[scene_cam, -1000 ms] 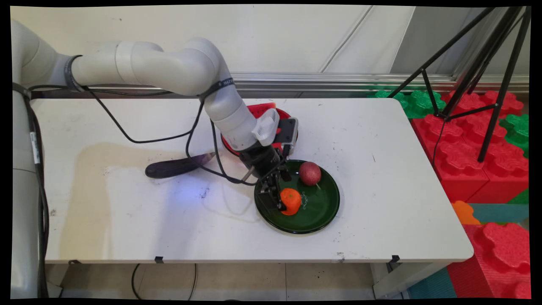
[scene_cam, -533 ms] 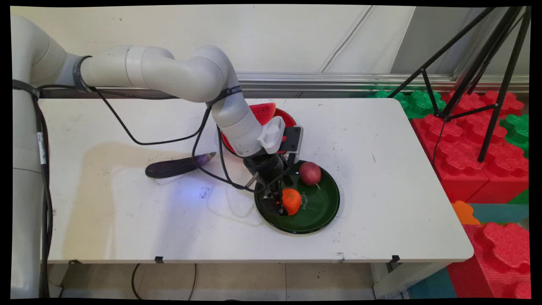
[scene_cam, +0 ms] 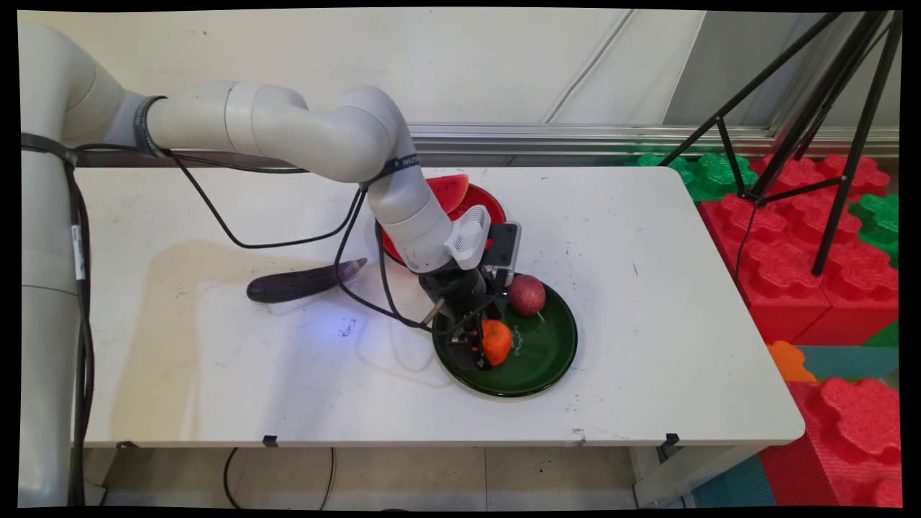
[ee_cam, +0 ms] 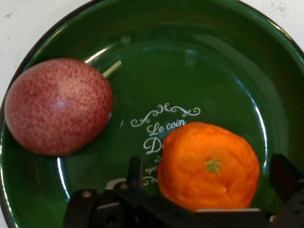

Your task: Pick up the mandarin from the green plate, then place the picked object on the table

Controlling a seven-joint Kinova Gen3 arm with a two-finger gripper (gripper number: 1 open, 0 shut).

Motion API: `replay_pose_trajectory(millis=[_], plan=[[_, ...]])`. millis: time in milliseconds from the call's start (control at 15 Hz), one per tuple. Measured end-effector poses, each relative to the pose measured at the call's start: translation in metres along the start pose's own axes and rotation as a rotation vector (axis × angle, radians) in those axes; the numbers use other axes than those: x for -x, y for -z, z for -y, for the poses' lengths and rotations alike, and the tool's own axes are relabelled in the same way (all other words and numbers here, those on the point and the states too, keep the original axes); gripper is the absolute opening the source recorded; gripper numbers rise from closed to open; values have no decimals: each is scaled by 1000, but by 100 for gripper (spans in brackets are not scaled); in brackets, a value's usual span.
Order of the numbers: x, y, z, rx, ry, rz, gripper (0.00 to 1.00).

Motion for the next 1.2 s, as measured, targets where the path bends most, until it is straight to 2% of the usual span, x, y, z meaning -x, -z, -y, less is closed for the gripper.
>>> replay_pose_trajectory(millis=[67, 133, 733, 1200], plan=[[0, -1, 0, -1, -3, 1, 100], [0, -1, -1, -2, -7, 2, 0], [-2, -1, -3, -8, -27, 2, 0], [-4, 15, -6, -37, -12, -18, 0]])
